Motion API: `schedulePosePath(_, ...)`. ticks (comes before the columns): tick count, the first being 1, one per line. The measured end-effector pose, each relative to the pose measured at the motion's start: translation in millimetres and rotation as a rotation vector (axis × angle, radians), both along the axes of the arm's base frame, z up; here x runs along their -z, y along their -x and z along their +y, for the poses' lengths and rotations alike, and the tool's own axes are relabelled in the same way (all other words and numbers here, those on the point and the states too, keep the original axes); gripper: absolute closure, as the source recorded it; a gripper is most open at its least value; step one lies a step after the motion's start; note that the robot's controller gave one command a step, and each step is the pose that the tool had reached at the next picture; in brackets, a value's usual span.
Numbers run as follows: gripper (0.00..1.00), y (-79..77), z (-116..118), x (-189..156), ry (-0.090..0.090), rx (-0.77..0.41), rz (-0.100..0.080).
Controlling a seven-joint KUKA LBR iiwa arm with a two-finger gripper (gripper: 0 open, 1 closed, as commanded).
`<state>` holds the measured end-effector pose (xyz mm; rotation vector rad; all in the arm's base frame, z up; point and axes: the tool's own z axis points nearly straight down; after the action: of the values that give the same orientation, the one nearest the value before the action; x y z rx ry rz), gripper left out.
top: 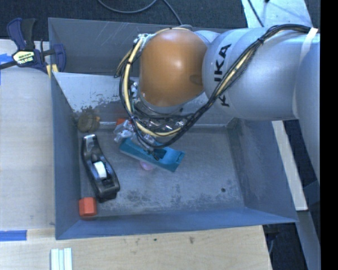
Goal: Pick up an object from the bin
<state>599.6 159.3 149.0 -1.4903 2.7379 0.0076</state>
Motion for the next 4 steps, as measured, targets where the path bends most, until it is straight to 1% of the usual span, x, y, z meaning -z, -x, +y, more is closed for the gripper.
schedulePosePath(1,1.0,-7.2,0,6,0.002,-0.176,-0.002)
schedulePosePath(2,1.0,-17.4,-7,19,0.002,-0.266,-0.005)
schedulePosePath(3,1.0,-19.3,-10,27,0.0,-0.243,-0.004)
schedulePosePath(4,1.0,-20.9,-14,15,0.0,-0.274,-0.004)
